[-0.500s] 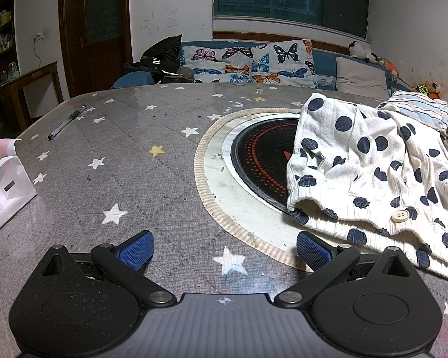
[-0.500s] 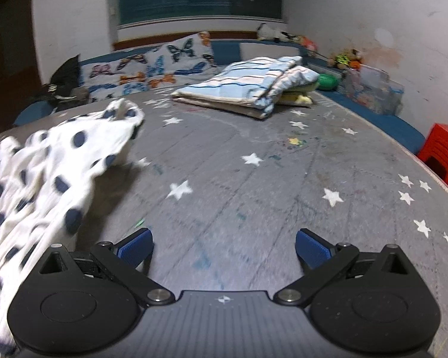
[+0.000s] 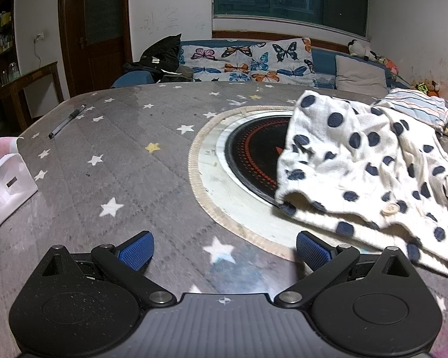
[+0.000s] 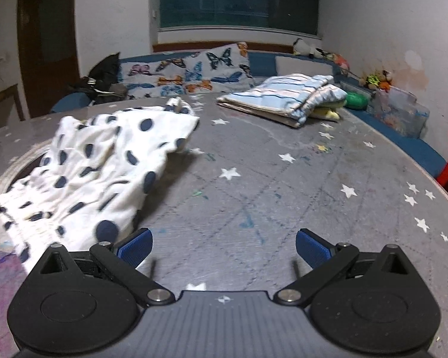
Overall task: Fold clothes
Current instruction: 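Approach the white polka-dot pants waistband with both grippers open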
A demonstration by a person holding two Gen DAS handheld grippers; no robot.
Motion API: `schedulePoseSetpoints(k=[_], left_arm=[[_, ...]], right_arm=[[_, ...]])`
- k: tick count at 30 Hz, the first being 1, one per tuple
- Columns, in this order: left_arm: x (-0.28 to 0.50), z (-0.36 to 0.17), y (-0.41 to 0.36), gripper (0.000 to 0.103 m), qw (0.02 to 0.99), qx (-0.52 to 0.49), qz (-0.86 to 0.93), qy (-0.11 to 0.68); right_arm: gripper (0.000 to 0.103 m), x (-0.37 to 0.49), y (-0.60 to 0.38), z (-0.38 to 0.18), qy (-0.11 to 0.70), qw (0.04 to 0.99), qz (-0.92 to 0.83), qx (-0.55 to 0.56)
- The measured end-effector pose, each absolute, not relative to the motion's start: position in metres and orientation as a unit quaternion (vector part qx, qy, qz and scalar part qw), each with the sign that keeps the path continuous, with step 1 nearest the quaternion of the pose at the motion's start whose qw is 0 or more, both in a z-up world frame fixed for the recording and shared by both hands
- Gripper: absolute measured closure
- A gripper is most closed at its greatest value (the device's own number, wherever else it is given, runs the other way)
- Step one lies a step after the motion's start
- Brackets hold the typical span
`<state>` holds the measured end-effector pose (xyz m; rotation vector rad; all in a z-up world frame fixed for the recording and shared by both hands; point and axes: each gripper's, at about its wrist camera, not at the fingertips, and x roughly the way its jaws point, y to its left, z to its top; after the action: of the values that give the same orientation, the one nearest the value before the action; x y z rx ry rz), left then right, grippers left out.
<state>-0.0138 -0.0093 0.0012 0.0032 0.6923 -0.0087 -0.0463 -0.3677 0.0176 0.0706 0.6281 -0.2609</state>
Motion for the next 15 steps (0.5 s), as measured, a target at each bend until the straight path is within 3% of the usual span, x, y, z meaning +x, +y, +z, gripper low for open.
schedulePoseSetpoints(k=[15], left_arm=[[-0.041,0.014,-0.051,0.000,0.933,0.017,-0.061,0.353]], right_arm=[[0.000,-0.074,-0.343,0.017,0.313,0.946,-0.086,0.027]])
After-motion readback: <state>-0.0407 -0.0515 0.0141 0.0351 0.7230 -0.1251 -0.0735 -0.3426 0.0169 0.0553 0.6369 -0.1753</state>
